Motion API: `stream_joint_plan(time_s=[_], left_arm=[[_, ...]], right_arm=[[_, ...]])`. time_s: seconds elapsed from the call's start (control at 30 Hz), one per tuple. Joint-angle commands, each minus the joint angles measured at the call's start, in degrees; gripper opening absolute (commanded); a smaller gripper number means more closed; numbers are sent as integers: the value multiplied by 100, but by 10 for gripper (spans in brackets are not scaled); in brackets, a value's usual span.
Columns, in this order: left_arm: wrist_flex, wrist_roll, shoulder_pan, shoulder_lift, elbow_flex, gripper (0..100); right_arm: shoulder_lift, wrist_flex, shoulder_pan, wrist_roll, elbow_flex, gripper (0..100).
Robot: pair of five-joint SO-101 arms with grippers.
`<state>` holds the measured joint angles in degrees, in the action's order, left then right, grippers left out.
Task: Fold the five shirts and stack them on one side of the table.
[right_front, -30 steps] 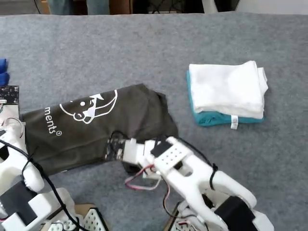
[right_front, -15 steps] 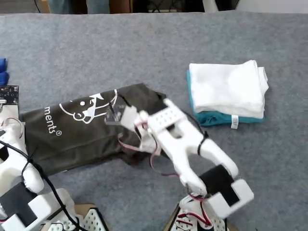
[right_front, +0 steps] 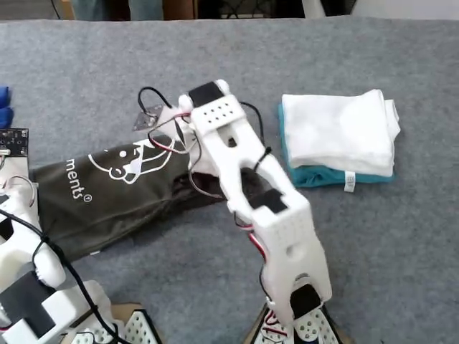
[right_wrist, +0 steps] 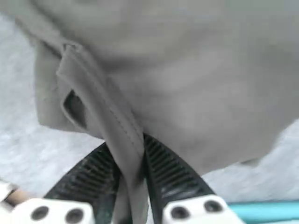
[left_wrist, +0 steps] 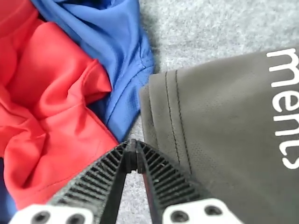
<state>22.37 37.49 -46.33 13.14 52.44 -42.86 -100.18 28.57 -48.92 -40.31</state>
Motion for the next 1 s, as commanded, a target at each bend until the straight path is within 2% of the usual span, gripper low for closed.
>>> stream_joint_plan(time_s=[0.0,0.13,0.3,0.4,0.57,0.63,0.7,0.73,0.8,0.97], left_arm=[[-97,-70,-4,26,-22,29],[-97,-70,-4,26,-22,29],[-88,-70,-4,26,-22,29],[-70,-70,-4,26,-22,29],[-70,-79,-4,88,-92,29],[18,-79,-48,97,-251,29],[396,-79,-110,97,-567,29],[721,-79,-180,97,-787,29],[1538,-79,-286,97,-1376,29],[4000,-70,-391,79,-2686,30]], right_arm=[[-549,-79,-44,-281,-1112,15],[-892,-79,-53,-396,-1305,41],[-875,-88,-70,-360,-1323,348],[-673,-88,-70,-360,-1323,406],[13,-79,-220,-88,-1323,318],[321,-79,-264,167,-1270,215],[576,-88,-316,466,-1253,55],[699,-88,-352,589,-1253,4],[919,-97,-448,809,-1253,67],[1569,-105,-554,1222,-919,18]])
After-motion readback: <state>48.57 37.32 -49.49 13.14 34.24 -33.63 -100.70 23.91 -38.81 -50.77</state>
